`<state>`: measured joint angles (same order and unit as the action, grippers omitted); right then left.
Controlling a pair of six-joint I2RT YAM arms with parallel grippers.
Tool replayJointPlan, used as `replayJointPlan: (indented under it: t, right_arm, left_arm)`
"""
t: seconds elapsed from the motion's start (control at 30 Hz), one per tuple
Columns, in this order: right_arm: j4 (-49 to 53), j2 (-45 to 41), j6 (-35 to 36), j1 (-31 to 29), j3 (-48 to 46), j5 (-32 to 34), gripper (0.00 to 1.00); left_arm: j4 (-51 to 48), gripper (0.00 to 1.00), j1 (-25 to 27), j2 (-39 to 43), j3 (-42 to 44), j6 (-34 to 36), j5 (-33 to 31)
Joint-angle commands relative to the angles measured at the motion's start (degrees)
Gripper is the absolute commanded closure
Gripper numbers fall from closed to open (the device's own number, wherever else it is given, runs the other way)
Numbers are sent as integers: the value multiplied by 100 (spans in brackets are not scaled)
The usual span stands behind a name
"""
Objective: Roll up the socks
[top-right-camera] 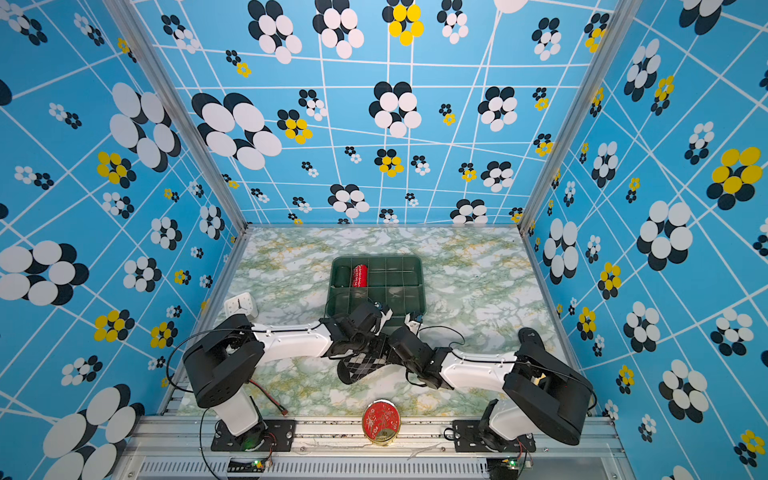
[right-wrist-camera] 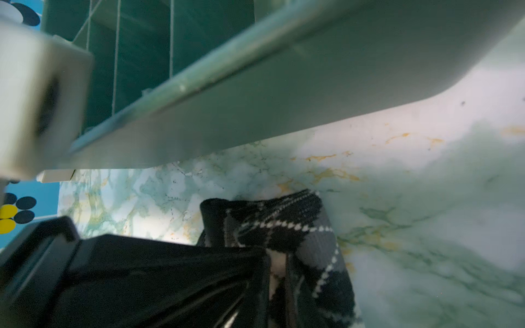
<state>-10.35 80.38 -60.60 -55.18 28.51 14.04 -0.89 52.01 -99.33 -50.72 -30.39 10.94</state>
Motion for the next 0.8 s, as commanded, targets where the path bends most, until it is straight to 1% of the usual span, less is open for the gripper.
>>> replayJointPlan:
  t: [0.0,0.17,0.3,0.47,0.77]
  right_arm:
    - [404,-413,315,-24,-156,-24,83]
    - [745,-1086,620,-19,-223,-63,84]
    - [977,-1314,734,-19,-256,-415,86]
    - [887,-1134,726,-19,-266,-809,89]
    - [388,-536,668,52,-232,-1016,89]
  left_arm:
    - [-403,100,41,-225,194,139,-5]
    - [-360,100,51,-280,195,130,5]
    - [-342,100,51,-315,159,130,31]
    - [-325,100,46,-333,130,130,57]
    - [-342,100,51,-254,194,118,58]
